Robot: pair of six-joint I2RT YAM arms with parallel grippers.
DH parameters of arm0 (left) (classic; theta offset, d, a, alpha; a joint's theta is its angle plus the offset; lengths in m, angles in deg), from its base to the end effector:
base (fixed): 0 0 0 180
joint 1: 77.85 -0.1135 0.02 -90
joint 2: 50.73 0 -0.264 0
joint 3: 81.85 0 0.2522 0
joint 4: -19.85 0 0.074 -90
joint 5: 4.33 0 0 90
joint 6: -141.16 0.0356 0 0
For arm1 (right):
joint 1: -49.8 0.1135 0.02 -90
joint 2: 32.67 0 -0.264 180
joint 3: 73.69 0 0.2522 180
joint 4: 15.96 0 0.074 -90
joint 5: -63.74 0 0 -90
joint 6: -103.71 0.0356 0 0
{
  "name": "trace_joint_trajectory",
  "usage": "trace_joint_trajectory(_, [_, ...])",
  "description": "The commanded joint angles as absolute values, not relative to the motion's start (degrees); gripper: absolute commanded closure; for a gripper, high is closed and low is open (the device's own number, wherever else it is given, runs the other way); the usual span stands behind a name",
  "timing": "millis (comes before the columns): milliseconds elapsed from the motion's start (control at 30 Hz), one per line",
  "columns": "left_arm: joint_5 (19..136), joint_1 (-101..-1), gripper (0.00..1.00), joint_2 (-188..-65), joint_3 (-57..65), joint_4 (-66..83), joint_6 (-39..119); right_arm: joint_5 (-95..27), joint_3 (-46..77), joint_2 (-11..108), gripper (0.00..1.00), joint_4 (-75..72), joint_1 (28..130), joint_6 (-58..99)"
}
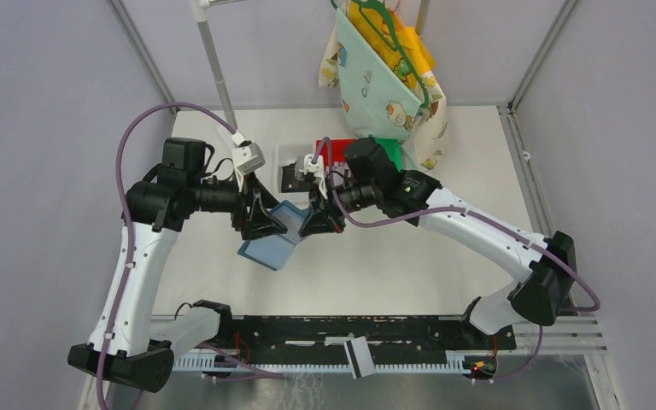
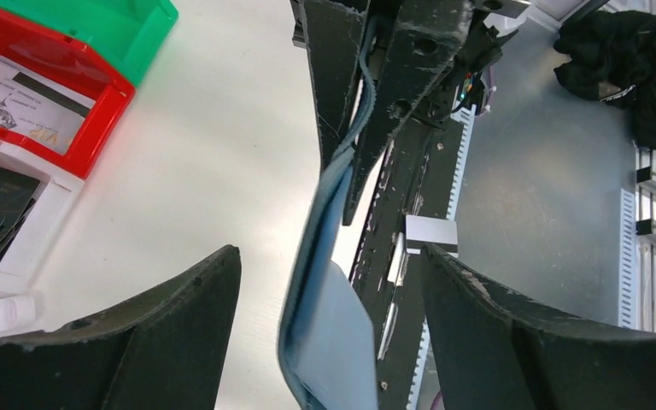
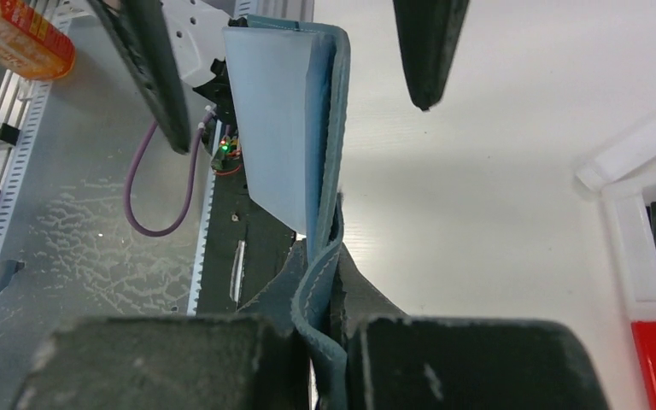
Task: Take the credit cards out of the card holder
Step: Remove the credit card from the card holder.
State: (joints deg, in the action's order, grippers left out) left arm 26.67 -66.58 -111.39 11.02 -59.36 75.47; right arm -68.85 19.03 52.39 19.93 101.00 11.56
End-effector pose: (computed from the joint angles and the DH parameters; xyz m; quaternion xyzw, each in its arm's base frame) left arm 0.1578 -0.0626 0.4105 0.4193 0.7159 -0.4190 0.3689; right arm 0.1915 0.2766 0.3627 -0.5255 0.6308 0.4821 0.3057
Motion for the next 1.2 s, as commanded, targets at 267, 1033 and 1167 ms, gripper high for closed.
trace_joint_trajectory(267, [24.38,-64.64,0.54,-111.38,8.18,-61.14,79.59,-74.84,27.32,55.52,1.00,22.54,102.63,7.82])
trace_joint_trajectory(1033, [18.13,-64.40,0.98,-109.24,7.44,-32.91,45.50,-64.28,-13.20,46.33,0.27,-76.57,97.07,71.43])
trace_joint_trajectory(1167, [19.10,-64.40,0.98,-107.33,4.87,-30.14,42.12,-62.78,-13.78,49.59,0.37,-85.87,98.02,77.71])
